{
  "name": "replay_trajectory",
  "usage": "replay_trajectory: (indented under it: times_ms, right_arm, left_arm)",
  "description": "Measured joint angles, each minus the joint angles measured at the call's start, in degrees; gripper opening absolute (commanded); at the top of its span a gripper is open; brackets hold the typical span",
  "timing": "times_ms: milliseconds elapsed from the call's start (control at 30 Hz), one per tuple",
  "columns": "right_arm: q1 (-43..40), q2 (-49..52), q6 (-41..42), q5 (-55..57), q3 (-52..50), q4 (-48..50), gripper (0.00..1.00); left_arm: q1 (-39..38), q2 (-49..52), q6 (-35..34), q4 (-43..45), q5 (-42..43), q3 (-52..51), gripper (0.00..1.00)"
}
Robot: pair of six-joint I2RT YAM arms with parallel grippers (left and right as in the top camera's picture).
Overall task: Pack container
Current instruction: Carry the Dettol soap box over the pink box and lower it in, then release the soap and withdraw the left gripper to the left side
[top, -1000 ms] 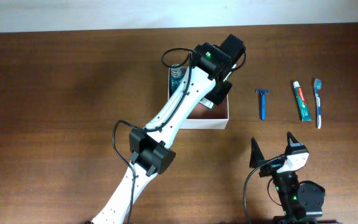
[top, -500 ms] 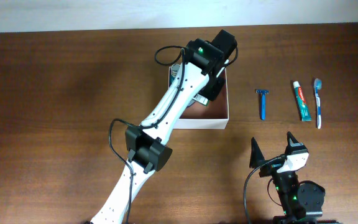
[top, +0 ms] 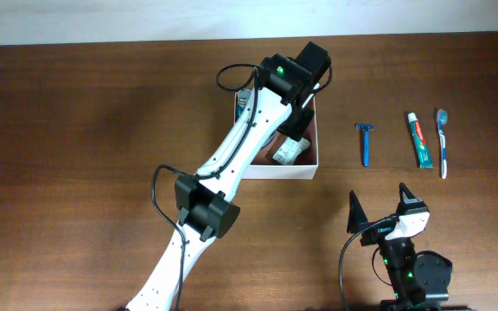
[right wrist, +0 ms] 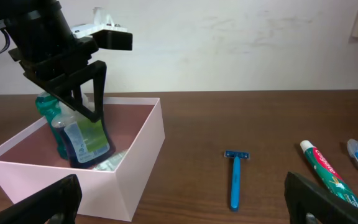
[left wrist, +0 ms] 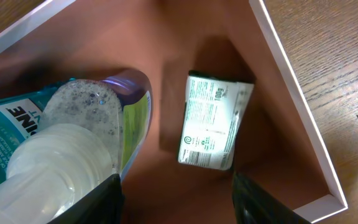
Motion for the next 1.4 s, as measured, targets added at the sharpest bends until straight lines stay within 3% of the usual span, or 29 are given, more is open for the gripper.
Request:
replay_trajectory:
  times_ms: [400,500,733,867,900,933,1400]
  right_arm:
    - [0.0,0.0,0.02,0.0,0.0,0.02,0.99]
    - [0.0,0.0,0.02,0.0,0.0,0.02,0.99]
    - [0.0,0.0,0.02,0.02,0.0,0.0,0.99]
    - [0.0,0.02,0.0,0.02,0.0,0.0,0.99]
    - [0.0,0.0,0.02,0.0,0.0,0.02,0.99]
    - [0.0,0.0,0.02,0.02,0.0,0.02,0.99]
    - [0.0,0.0,-0.02,0.0,0.0,0.02,0.99]
  left_arm:
    - [0.0,-0.13,0.81,4.07,2.43,4.5,0.57]
    - [0.0,-1.18,1.29,5.35,4.48,6.95,0.72]
    - [0.11,-10.34,2.12,5.16,5.88,10.21,0.85]
    - [1.33,-17.0,2.25,1.29,2.14,10.64,0.86]
    - [1.97,-18.4,2.23,-0.07,0.94,10.67,0.87]
    - [2.84,-19.82,2.05,-1.55,-0.48,10.73,0.99]
    - [26.05,-25.55,-0.83,-2.56,-5.88,8.15,0.99]
